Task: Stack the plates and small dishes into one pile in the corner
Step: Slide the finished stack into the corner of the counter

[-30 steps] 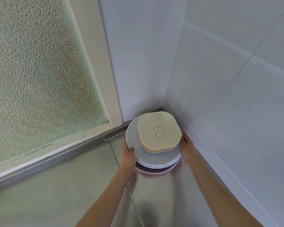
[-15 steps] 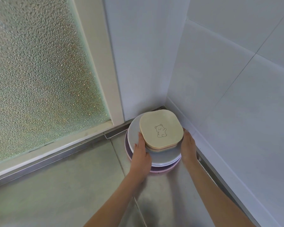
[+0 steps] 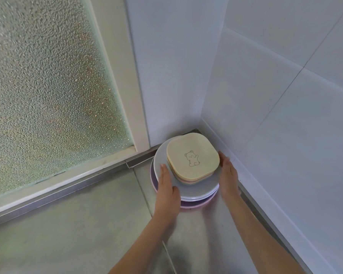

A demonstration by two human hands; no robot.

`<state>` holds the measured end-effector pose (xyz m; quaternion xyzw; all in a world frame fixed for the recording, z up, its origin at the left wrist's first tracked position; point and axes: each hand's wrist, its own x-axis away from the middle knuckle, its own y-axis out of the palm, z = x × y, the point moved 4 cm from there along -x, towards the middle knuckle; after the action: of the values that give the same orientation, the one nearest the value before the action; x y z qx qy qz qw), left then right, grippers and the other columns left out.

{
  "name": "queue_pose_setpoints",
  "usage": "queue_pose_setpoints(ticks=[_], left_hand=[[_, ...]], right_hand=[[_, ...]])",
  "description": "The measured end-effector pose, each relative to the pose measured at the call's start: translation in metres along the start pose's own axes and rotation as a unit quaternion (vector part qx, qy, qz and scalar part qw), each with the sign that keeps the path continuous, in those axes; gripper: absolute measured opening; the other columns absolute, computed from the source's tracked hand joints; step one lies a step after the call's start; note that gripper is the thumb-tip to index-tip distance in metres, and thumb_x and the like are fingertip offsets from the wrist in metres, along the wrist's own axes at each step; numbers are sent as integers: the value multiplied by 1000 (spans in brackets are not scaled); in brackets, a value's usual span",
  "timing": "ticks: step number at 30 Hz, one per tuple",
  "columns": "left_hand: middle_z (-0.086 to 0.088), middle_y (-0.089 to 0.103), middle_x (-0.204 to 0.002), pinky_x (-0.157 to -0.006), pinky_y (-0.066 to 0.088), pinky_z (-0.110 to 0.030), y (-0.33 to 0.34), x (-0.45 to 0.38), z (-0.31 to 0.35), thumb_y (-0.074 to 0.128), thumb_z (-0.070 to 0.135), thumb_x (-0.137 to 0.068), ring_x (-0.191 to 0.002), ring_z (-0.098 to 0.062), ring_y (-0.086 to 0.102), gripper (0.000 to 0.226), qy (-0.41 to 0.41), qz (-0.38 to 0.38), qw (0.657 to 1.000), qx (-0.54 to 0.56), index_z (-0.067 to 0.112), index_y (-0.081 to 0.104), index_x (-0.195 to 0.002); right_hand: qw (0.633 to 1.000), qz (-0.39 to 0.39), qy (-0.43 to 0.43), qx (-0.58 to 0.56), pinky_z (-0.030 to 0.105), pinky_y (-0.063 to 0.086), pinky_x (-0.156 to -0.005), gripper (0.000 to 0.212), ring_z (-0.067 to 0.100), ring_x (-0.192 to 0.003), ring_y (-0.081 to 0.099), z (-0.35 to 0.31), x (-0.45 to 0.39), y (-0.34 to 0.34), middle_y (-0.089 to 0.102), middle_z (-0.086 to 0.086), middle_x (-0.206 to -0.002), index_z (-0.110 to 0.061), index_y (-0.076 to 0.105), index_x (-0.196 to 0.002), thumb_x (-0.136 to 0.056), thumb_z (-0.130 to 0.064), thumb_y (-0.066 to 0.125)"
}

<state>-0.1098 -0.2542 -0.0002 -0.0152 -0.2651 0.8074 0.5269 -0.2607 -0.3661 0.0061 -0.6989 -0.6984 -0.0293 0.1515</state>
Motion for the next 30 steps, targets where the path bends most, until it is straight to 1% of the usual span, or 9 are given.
queue_pose_setpoints(ticks=[3, 7, 10, 16, 19, 22, 25, 28, 30], left_hand=[[1, -1, -160, -111, 0, -16, -14, -5, -25, 32, 8, -98, -146, -9, -1, 61, -36, 66, 997, 35, 11, 1, -150], [17, 18, -151, -107, 16, -15, -19, -15, -46, 35, 19, -100, -133, 2, 20, 54, -88, 26, 984, 151, 30, 15, -149], [15, 34, -151, -116, 27, -43, -12, -28, -70, 43, 40, -86, -139, -12, 33, 48, -97, 5, 981, 168, 67, 36, -125], [17, 36, -149, -112, 31, -52, 13, -52, -122, 48, 54, -71, -140, -16, 33, 56, -111, -28, 968, 223, 68, 37, -123], [13, 31, -153, -118, 23, -46, -1, -34, -81, 47, 39, -86, -143, -12, 25, 51, -95, -24, 976, 195, 53, 37, -135], [2, 36, -149, -115, 21, -29, -20, -16, -31, 37, 18, -99, -141, -16, 28, 43, -44, 47, 988, 138, 21, 37, -142], [1, 27, -153, -108, 12, -16, -28, -14, -3, 38, 22, -99, -144, -14, 19, 48, 11, 135, 988, 79, 13, 28, -146], [18, 22, -150, -112, 12, -13, -18, -24, 26, 39, 25, -99, -139, 6, 19, 57, 66, 64, 993, 73, 18, 12, -149], [32, 29, -132, -95, 18, 6, -9, -33, 34, 38, 16, -100, -113, 30, 32, 59, 53, 5, 992, 114, 20, 6, -148]], right_hand=[[998, 37, 18, -37, 16, 27, -91, 40, 0, -121, 40, 24, 23, -7, 48, -18, -128, -31, 44, -136, -102, -30, 23], [997, -14, 49, -62, 27, 29, -108, 39, 3, -131, 38, 68, 36, 0, 45, -22, -137, -38, 41, -136, -103, -32, 22], [997, -29, 67, -40, 36, 33, -110, 39, 3, -126, 45, 77, 35, 4, 52, -18, -135, -42, 42, -136, -101, -30, 27], [991, -26, 106, -73, 41, 36, -109, 39, 6, -122, 50, 77, 23, 2, 57, -18, -129, -54, 46, -127, -98, -29, 37], [993, -43, 102, -41, 36, 36, -108, 39, 7, -123, 48, 66, 27, -1, 55, -17, -131, -60, 46, -118, -97, -28, 39], [998, 19, 65, -13, 29, 31, -103, 43, 13, -129, 41, 45, 30, -12, 45, -8, -142, -32, 39, -139, -98, -19, 38], [997, 68, -25, 3, 28, 27, -106, 43, 12, -136, 33, 11, 26, -19, 36, -8, -147, -26, 32, -142, -100, -21, 34], [997, 1, -66, 32, 22, 22, -108, 44, 7, -136, 30, -18, 11, -5, 32, -9, -149, -23, 28, -145, -102, -24, 31], [994, -43, -62, 75, 19, 23, -103, 43, 9, -132, 35, -27, 3, 4, 36, -6, -148, -23, 30, -145, -102, -21, 29]])
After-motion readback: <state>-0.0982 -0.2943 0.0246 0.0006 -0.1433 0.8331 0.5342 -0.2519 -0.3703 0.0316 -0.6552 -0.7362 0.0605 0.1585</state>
